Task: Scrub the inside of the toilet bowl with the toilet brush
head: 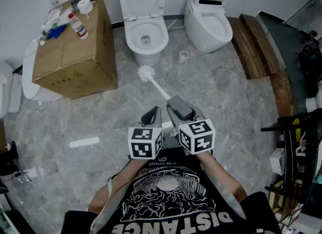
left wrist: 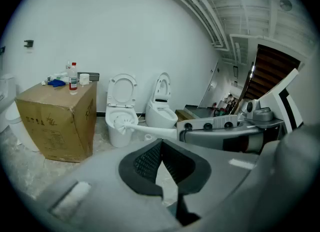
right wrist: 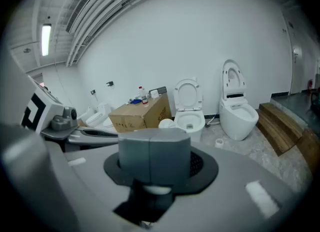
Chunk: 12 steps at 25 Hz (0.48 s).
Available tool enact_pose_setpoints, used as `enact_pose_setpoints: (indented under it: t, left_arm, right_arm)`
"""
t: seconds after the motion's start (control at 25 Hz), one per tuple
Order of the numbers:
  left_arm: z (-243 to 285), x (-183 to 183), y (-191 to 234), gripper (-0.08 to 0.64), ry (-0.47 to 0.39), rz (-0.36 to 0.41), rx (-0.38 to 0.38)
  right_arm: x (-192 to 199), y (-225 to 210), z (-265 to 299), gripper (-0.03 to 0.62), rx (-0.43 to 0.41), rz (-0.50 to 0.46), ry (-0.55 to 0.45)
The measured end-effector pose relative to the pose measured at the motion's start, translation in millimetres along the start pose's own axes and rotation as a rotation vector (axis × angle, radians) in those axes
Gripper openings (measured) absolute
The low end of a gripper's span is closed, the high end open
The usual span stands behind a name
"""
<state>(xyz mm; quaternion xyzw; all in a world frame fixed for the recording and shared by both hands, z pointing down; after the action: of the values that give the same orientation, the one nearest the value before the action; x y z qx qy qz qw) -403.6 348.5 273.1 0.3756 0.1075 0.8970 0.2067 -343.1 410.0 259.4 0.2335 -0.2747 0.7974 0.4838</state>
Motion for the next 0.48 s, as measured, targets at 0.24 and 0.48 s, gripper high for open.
enact_pose_setpoints:
  t: [0.24,0.48]
  left_arm:
    - [5.6,-4.3,-2.3,-0.009,0.000,0.004,-0.008]
    - [16.5,-10.3,-2.2,-0.009,0.013,0.007,-0.012]
  right_arm:
    - [-0.2,-11.3,1.5,0.150,-0.007,0.018,-0.002]
    - [-5.4,-21.5,8.6,0.150,-0.021,0.043,-0.003]
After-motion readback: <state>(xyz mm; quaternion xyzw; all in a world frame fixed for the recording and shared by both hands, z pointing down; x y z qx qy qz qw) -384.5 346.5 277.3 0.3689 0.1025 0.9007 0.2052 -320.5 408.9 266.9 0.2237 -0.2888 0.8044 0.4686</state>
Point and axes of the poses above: the fingertips, and each gripper's own axes: z forward along the fingers, y to its left, x out of its underside, the point moved 3 cm from there along -z, backward along the fingers, and after that the axes turned 13 degrees about y, right-handed, at the moved point
